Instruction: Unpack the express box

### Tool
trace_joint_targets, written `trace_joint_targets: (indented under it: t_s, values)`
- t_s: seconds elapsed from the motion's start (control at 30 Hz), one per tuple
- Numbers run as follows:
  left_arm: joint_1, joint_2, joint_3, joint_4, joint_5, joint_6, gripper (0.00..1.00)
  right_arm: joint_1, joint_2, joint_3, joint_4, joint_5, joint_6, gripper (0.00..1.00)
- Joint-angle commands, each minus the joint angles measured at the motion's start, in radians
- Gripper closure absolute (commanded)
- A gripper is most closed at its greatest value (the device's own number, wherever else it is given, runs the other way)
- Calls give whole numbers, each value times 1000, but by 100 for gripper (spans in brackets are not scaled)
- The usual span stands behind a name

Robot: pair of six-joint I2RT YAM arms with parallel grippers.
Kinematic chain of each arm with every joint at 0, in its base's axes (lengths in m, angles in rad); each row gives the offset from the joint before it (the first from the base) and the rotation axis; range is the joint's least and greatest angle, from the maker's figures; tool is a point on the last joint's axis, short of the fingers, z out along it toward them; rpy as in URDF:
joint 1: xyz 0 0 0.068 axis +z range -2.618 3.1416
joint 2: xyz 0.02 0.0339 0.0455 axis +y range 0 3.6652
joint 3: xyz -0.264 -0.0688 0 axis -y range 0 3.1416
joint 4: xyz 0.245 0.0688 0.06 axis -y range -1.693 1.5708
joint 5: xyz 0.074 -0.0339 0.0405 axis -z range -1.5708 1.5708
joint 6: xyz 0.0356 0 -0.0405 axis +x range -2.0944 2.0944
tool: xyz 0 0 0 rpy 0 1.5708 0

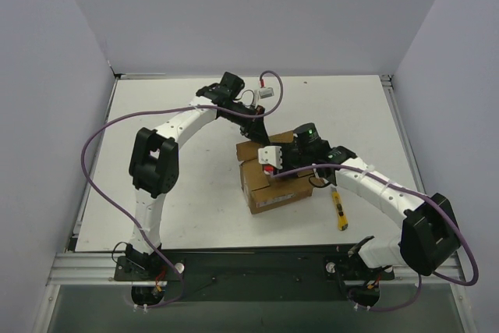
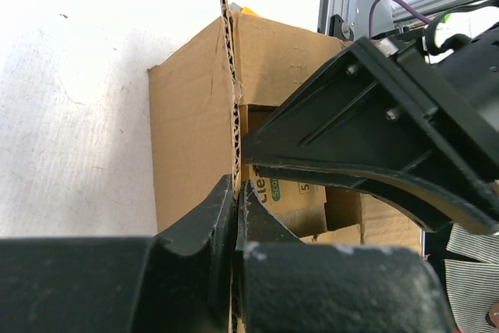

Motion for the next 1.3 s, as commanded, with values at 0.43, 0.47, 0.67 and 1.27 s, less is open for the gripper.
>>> trace_joint_targets:
  t_s: [0.43,0.47,0.67,1.27]
  values:
    - [-42,-15,133,-96,8,136,100,20,39,-72,75,29,-96,77]
    - [-42,-16,133,-99,2,138,100,25,50,-75,123,70,-86,80]
    - [-41,-24,133,-113,-15,148,100,37,33,-50,198,100,-67,100]
    - [-32,-62,116,-121,-135,161,100,-35,-317,167,109,331,215,100]
